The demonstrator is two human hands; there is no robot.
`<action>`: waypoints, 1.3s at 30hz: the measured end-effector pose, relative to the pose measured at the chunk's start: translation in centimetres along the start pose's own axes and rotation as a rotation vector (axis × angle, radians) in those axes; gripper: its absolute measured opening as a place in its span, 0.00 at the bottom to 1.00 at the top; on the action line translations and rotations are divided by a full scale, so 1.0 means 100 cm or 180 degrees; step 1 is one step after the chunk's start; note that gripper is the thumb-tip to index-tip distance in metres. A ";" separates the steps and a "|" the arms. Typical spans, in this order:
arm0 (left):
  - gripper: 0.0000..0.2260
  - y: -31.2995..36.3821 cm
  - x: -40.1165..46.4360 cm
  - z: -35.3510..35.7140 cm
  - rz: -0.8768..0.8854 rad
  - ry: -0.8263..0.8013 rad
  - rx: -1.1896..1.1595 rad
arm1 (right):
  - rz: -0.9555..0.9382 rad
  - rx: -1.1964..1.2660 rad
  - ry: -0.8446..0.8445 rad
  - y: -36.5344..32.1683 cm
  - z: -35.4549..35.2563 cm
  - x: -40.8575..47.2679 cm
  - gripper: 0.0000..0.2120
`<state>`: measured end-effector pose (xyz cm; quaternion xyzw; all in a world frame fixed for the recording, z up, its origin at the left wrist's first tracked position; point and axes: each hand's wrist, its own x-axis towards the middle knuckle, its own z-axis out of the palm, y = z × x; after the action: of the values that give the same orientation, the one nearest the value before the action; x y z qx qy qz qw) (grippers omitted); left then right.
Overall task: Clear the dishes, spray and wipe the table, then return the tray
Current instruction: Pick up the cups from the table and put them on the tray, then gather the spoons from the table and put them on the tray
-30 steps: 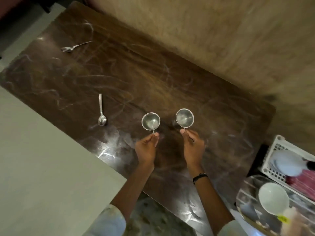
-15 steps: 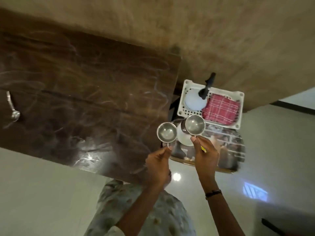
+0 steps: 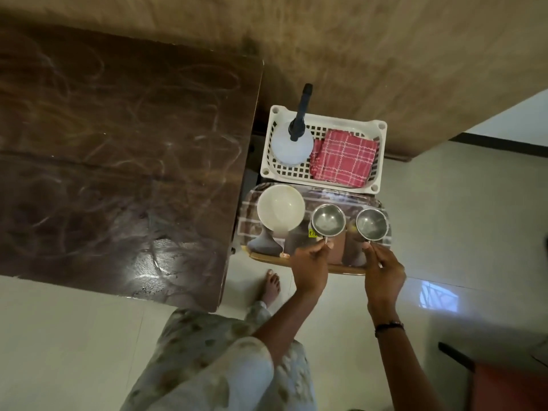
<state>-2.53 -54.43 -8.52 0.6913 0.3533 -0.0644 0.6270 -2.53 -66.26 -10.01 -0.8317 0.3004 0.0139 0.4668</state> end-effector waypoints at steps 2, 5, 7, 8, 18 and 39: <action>0.08 -0.006 0.012 0.008 0.0001 0.0039 0.0193 | -0.0041 -0.0087 -0.0035 0.005 0.003 0.005 0.07; 0.09 -0.015 0.027 0.016 0.0033 0.0107 0.0432 | -0.0035 -0.0164 -0.0122 0.013 0.008 0.014 0.07; 0.07 -0.017 0.033 0.018 -0.0013 0.0112 0.0569 | -0.0033 -0.0188 -0.0151 0.015 0.012 0.017 0.07; 0.06 -0.017 0.035 0.019 -0.0029 0.0095 0.0596 | -0.0027 -0.0174 -0.0160 0.015 0.013 0.019 0.07; 0.06 -0.013 0.041 0.020 -0.0041 0.0109 0.0711 | -0.0097 -0.0174 0.0090 0.017 0.029 0.028 0.08; 0.05 0.002 0.022 -0.078 -0.0061 -0.0343 -0.0128 | -0.0722 -0.0139 -0.0425 -0.052 0.039 -0.029 0.06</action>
<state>-3.55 -46.45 -7.94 0.6706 0.3268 -0.1005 0.6583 -1.25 -59.79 -7.34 -0.8675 0.1722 0.0229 0.4661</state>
